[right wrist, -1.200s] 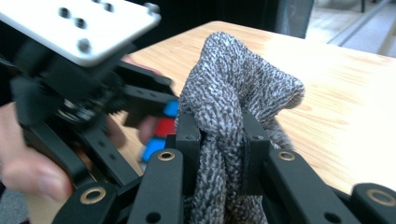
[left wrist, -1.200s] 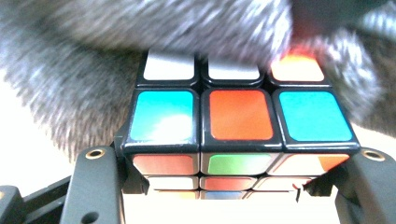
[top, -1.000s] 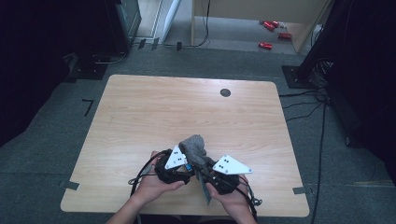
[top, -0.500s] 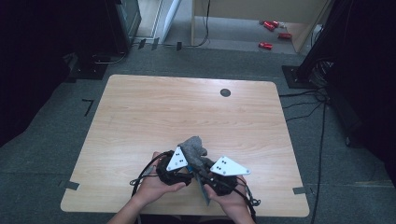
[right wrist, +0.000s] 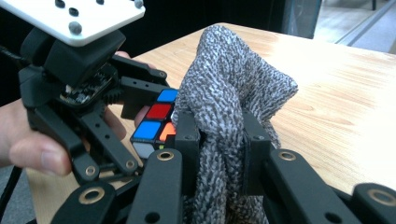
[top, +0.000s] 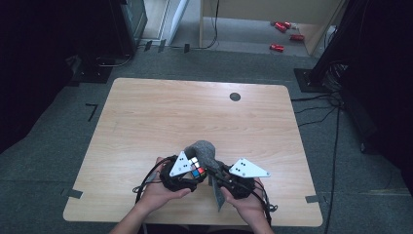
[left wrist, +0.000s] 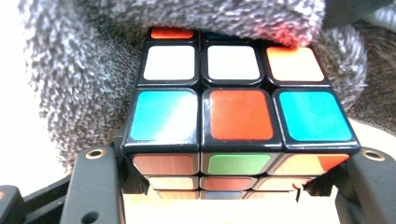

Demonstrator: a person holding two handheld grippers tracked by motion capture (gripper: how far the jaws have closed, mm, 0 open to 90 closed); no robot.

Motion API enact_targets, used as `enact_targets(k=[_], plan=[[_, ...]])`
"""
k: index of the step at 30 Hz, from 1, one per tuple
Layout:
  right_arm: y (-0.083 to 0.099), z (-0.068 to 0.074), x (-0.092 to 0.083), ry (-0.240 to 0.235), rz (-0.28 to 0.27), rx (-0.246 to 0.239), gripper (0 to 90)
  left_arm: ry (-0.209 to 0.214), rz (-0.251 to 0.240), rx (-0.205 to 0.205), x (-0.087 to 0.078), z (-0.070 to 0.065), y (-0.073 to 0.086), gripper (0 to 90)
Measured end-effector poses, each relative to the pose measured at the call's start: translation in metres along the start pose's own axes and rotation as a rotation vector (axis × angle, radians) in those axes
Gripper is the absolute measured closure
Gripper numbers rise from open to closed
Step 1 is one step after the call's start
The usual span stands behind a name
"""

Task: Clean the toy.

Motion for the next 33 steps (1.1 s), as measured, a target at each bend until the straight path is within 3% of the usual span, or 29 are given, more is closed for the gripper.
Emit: enact_targets(k=[3, 5, 6, 8, 10, 13, 15, 20, 24, 26, 28, 33], plan=[[0.0, 0.003, 0.001, -0.001, 0.008, -0.001, 74.5, 0.005, 0.007, -0.008, 0.002, -0.001, 0.001, 34.9], [0.001, 0.008, 0.002, 0.034, 0.014, -0.019, 74.2, 0.002, 0.026, 0.0, 0.005, -0.004, 0.002, 34.9], [0.001, 0.01, 0.003, 0.025, 0.016, -0.02, 74.6, 0.008, 0.029, 0.007, 0.007, -0.006, 0.003, 34.9], [0.002, 0.02, 0.006, -0.036, 0.02, -0.023, 74.7, 0.01, 0.037, 0.032, 0.009, -0.011, 0.002, 34.9], [0.003, 0.032, 0.011, -0.043, 0.036, -0.063, 74.8, 0.001, 0.042, 0.051, 0.01, -0.015, 0.002, 34.9], [0.005, 0.042, 0.014, -0.063, 0.047, -0.086, 74.9, 0.001, 0.039, 0.054, 0.009, -0.015, 0.002, 34.9], [0.003, 0.037, 0.013, -0.071, 0.037, -0.065, 75.1, -0.002, 0.03, 0.048, 0.008, -0.014, 0.001, 34.9], [0.003, 0.013, 0.006, -0.019, 0.02, -0.02, 75.3, -0.009, 0.04, 0.049, 0.007, -0.009, 0.003, 34.9], [0.005, 0.025, 0.009, -0.038, 0.031, -0.058, 75.2, -0.007, 0.036, 0.031, 0.008, -0.008, 0.004, 34.9], [0.006, 0.035, 0.013, -0.066, 0.039, -0.083, 75.2, -0.008, 0.041, 0.039, 0.01, -0.011, 0.004, 34.9], [0.007, 0.039, 0.015, -0.061, 0.044, -0.1, 75.1, 0.001, 0.039, 0.043, 0.011, -0.015, 0.004, 34.9], [0.004, 0.021, 0.011, -0.015, 0.02, -0.045, 75.1, -0.001, 0.035, 0.058, 0.009, -0.014, 0.003, 34.9]])
Point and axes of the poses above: each handheld gripper's, and its own axes: x roughly forward along the jaws, y roughly out of its underside, z roughly to its left, the point moved 5 cm from there along x, roughly forward along the jaws
